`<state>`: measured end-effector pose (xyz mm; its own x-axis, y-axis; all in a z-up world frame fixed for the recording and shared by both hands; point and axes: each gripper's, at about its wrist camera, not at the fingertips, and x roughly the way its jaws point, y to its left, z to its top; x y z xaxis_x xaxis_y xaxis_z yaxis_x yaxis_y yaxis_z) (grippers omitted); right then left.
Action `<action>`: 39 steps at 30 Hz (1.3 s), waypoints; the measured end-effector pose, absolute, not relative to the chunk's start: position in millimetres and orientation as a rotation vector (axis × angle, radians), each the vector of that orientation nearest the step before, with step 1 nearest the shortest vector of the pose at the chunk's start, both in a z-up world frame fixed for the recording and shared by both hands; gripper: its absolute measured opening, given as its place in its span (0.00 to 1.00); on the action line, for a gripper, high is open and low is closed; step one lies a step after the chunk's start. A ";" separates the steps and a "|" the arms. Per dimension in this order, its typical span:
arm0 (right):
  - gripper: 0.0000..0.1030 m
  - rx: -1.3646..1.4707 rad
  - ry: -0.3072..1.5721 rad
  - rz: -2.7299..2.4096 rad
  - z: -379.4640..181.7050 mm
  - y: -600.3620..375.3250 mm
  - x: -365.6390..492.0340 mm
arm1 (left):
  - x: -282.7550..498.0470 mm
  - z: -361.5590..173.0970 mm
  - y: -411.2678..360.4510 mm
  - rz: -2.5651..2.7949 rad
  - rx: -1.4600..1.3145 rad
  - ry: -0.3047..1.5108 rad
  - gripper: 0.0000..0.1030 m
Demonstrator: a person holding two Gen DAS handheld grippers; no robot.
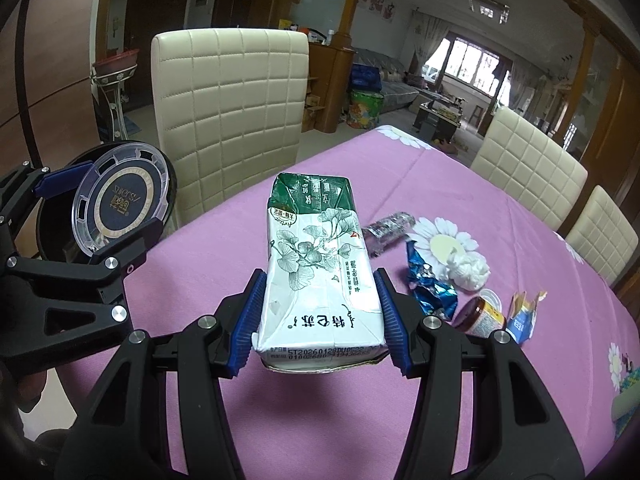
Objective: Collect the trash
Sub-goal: 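Carry the clear lid with the left tool over the bin and release it, then lower the milk carton into the bin and open the right tool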
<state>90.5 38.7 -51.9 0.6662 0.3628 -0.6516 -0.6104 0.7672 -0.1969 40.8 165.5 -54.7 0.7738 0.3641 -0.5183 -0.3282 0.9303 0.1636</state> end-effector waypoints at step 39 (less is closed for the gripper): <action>0.53 -0.536 0.618 0.726 -66.3 130.9 64.0 | 21.8 -77.7 267.8 0.617 -0.077 0.636 0.89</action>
